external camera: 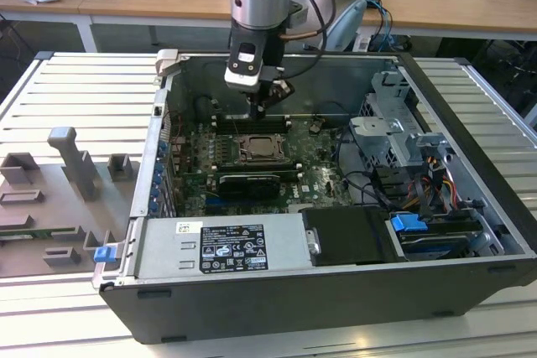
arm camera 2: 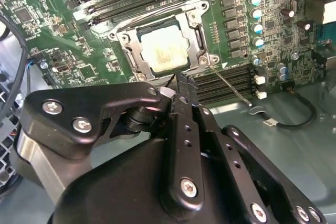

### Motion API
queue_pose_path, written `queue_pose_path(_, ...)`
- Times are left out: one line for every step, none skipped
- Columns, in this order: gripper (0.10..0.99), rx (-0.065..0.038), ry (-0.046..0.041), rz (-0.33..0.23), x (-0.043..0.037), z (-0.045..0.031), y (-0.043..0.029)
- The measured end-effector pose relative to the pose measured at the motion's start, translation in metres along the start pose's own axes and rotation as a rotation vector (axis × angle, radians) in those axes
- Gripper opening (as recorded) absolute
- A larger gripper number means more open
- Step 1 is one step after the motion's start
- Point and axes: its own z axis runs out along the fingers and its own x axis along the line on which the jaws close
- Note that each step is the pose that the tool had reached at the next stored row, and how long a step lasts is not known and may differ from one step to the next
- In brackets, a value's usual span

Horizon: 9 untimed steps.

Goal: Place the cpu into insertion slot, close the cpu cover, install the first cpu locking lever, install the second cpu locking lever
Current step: 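Install the first cpu locking lever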

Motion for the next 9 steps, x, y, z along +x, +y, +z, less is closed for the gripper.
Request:
queue_pose_path(0.106,0.0,0.0009,-0.014,0.0,0.0,0.0)
queue_pose_path(0.106,0.0,0.0015,-0.025,0.0,0.0,0.0)
queue_pose_path(0.106,0.0,0.0021,-0.033,0.0,0.0,0.0)
queue_pose_path(0.106,0.0,0.0028,-0.045,0.0,0.0,0.0)
queue_pose_path(0.106,0.0,0.0041,-0.065,0.0,0.0,0.0)
queue_pose_path(0.106,0.001,0.0044,-0.072,0.0,0.0,0.0)
queue_pose_path(0.106,0.001,0.0046,-0.082,0.0,0.0,-0.0001)
queue_pose_path(0.106,0.002,0.0053,-0.1,0.0,0.0,-0.0001)
queue_pose_path(0.106,0.002,0.0061,-0.117,0.0,0.0,-0.0001)
